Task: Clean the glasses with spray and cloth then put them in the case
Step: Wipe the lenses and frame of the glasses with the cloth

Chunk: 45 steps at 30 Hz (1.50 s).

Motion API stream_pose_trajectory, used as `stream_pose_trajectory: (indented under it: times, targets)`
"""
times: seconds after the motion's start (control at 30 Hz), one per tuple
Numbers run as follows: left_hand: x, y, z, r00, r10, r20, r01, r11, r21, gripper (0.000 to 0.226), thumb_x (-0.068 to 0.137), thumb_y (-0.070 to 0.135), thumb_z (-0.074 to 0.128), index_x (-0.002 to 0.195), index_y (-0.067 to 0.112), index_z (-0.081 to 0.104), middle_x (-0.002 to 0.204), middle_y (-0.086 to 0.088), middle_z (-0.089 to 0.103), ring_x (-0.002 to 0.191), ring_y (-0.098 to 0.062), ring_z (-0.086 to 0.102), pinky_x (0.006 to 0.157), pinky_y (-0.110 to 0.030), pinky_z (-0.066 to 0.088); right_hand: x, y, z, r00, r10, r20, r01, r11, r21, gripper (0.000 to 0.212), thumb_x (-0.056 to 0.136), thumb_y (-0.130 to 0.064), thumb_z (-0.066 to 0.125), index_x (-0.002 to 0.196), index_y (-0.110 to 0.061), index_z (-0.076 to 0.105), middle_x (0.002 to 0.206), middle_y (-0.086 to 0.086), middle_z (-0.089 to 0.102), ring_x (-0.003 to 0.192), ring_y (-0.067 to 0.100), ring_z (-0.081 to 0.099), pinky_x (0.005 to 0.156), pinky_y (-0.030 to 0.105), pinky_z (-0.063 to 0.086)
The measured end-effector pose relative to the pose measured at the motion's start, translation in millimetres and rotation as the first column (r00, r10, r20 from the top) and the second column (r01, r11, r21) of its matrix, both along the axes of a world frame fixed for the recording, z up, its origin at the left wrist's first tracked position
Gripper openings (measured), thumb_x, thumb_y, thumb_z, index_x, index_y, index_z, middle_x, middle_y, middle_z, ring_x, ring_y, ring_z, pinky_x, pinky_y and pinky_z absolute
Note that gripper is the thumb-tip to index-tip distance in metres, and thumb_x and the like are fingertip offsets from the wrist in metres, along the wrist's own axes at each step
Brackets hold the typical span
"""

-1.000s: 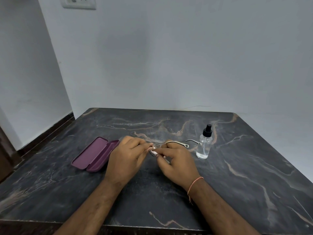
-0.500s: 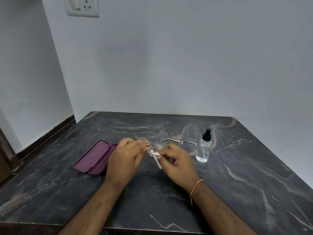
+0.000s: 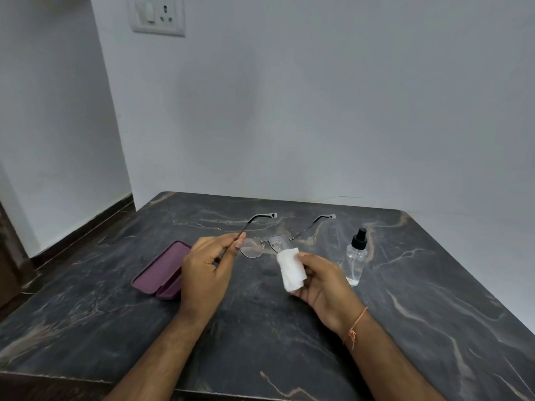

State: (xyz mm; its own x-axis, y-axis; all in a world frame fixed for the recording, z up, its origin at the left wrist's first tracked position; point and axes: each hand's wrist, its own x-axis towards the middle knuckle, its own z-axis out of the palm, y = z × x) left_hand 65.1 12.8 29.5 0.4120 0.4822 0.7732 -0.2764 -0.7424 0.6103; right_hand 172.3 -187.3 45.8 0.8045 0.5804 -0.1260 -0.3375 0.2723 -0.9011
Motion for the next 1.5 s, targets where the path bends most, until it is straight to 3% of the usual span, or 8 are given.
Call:
stream_pose_trajectory:
  times: [0.2,0.33,0.47,0.77,0.9,1.07,1.3,1.5]
  targets:
    - [2,3,0,0.999,0.009,0.04,-0.007,0.998,-0.064,0.021,0.102,0.032,0.07,0.12,0.028,0.082,0.104,0.024,0.079,0.094,-0.012,0.072,0.08,-0.021,0.056,2,-2,1,0.999,-0.019,-0.05,0.02,1.0,0.006,0.022,0.101,-0.014,0.065,0.113,0.001,0.075,0.101,0.016,0.078,0.087,0.024,0.074,0.073,0.035,0.06]
    - [3,7,-2,0.998,0.02,0.055,-0.014,0.994,-0.105,0.024,0.103,0.033,0.07,0.12,0.024,0.084,0.104,0.021,0.08,0.096,-0.017,0.073,0.082,-0.027,0.06,4,0,1,0.998,-0.049,-0.035,0.047,0.997,-0.061,0.024,0.103,-0.015,0.065,0.12,0.001,0.071,0.094,0.017,0.079,0.077,0.023,0.075,0.061,0.034,0.064]
    - [2,2,-2,0.998,-0.035,0.052,0.041,0.992,-0.118,0.023,0.102,0.032,0.071,0.12,0.026,0.083,0.108,0.021,0.081,0.1,-0.015,0.075,0.084,-0.022,0.06,4,1,3,0.998,-0.033,-0.046,0.029,0.997,-0.078,0.025,0.107,-0.019,0.063,0.124,-0.001,0.068,0.096,0.02,0.081,0.075,0.025,0.08,0.055,0.031,0.065]
    - [4,-1,-2,0.991,-0.131,0.013,0.131,0.986,-0.102,0.02,0.1,0.035,0.07,0.116,0.036,0.081,0.108,0.023,0.081,0.096,-0.01,0.076,0.082,-0.026,0.06,-2,-3,9,0.978,0.065,-0.198,-0.024,0.98,0.199,0.032,0.096,-0.021,0.072,0.123,-0.005,0.074,0.12,0.018,0.079,0.094,0.024,0.081,0.075,0.033,0.068]
    - [4,-1,-5,0.982,-0.191,-0.013,0.185,0.964,-0.189,0.022,0.101,0.036,0.069,0.118,0.031,0.083,0.114,0.017,0.083,0.109,-0.009,0.078,0.085,-0.04,0.066,-3,-5,11,0.974,0.107,-0.201,-0.05,0.961,0.272,0.043,0.091,-0.024,0.074,0.13,-0.005,0.073,0.12,0.017,0.078,0.093,0.025,0.08,0.072,0.034,0.068]
    - [1,-1,-4,0.981,-0.194,-0.008,0.187,0.955,-0.231,0.022,0.102,0.036,0.068,0.117,0.03,0.083,0.116,0.014,0.084,0.109,-0.007,0.079,0.077,-0.046,0.067,-4,-5,10,0.961,0.212,-0.179,-0.161,0.951,0.264,0.038,0.093,-0.036,0.07,0.115,-0.007,0.08,0.121,0.017,0.077,0.094,0.027,0.08,0.07,0.039,0.068]
    - [2,-1,-4,0.984,-0.18,0.004,0.175,0.948,-0.265,0.021,0.103,0.031,0.068,0.117,0.027,0.084,0.116,0.014,0.084,0.105,-0.007,0.079,0.074,-0.046,0.066,-5,-2,13,0.982,0.111,-0.152,-0.073,0.969,0.235,0.022,0.083,-0.032,0.077,0.089,-0.014,0.086,0.098,0.01,0.078,0.078,0.018,0.075,0.061,0.032,0.065]
    - [2,-4,-2,0.979,-0.204,-0.007,0.196,0.947,-0.254,0.024,0.102,0.033,0.068,0.117,0.023,0.084,0.117,0.015,0.084,0.111,-0.006,0.078,0.075,-0.039,0.066,-2,-4,9,0.984,0.132,-0.123,-0.095,0.959,0.268,0.022,0.089,-0.032,0.076,0.104,-0.018,0.085,0.113,0.011,0.076,0.098,0.024,0.073,0.064,0.034,0.065]
